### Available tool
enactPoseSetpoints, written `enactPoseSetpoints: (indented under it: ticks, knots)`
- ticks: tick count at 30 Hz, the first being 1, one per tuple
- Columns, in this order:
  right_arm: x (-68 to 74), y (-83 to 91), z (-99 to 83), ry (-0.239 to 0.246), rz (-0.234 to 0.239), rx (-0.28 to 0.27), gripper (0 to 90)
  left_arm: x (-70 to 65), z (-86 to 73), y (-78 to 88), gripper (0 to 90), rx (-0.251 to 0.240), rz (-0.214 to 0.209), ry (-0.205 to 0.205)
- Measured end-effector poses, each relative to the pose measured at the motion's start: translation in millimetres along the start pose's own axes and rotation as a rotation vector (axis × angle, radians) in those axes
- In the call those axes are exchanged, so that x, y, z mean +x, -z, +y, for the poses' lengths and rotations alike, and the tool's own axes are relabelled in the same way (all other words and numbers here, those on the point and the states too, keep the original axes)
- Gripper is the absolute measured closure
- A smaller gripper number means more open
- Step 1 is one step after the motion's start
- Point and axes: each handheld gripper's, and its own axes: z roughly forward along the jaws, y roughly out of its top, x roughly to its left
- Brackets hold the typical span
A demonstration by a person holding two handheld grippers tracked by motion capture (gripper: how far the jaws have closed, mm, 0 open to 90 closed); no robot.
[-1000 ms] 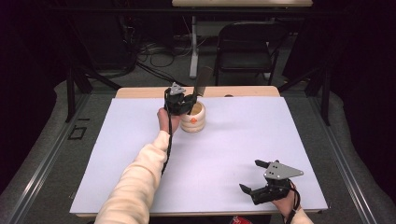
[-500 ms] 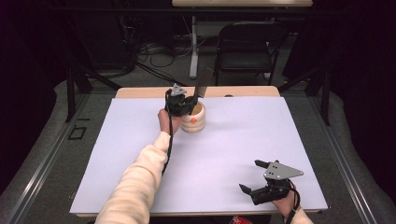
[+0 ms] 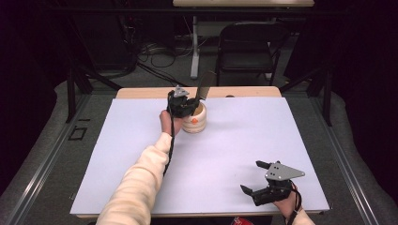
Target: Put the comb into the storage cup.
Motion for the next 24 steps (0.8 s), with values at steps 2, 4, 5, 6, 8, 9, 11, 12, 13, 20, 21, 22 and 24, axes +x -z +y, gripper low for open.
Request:
enactPoseSetpoints:
  ticks: [2, 4, 5, 6, 8, 9, 11, 12, 13, 20, 21, 22, 24]
  knots:
    - [0.0, 0.1, 0.0, 0.000, 0.001, 0.000, 0.0, 0.5, -0.3, 0.2, 72.2, 0.000, -0.001, 0.005]
    - [0.0, 0.4, 0.1, 0.001, -0.001, 0.002, 0.0, 1.0, -0.4, 0.2, 72.2, 0.004, -0.001, 0.006]
    - [0.1, 0.4, 0.1, 0.001, -0.001, 0.002, 0.0, 1.5, -0.5, 0.2, 72.2, 0.004, -0.002, 0.008]
    - [0.0, 0.5, 0.2, 0.002, -0.001, 0.001, 0.0, 1.6, -0.6, 0.3, 72.2, 0.004, -0.001, 0.010]
    - [0.0, -0.1, 0.1, 0.001, 0.000, 0.000, 0.0, 1.6, -0.4, 0.8, 72.2, 0.008, -0.003, 0.007]
    - [0.0, -0.3, 0.0, 0.000, 0.001, 0.001, 0.0, 1.5, -0.1, 1.0, 72.1, 0.010, -0.003, 0.005]
    - [0.2, 0.2, 0.3, 0.005, -0.001, 0.002, 0.0, 0.5, 0.1, 1.3, 72.1, 0.013, 0.002, 0.003]
    - [0.5, 0.4, 0.5, 0.005, -0.001, 0.001, 0.0, 0.1, 0.2, 1.3, 72.2, 0.017, 0.004, 0.002]
    - [0.5, 0.5, 0.5, 0.004, 0.000, 0.000, 0.0, -0.4, 0.5, 1.2, 72.1, 0.022, 0.004, -0.002]
    - [0.4, 0.1, 0.4, 0.004, -0.001, -0.001, 0.0, -1.4, 0.3, 0.2, 72.1, 0.035, 0.000, -0.004]
    - [0.2, 0.2, 0.4, 0.005, -0.001, 0.003, 0.0, -1.1, -0.3, 0.1, 72.1, 0.037, 0.000, -0.006]
    - [0.2, 0.1, 0.3, 0.004, -0.001, 0.003, 0.0, -0.9, -0.8, 0.0, 72.0, 0.037, 0.000, -0.005]
    - [0.2, 0.0, 0.3, 0.005, 0.001, 0.003, 0.0, -0.7, -1.9, -0.5, 72.0, 0.041, 0.003, -0.003]
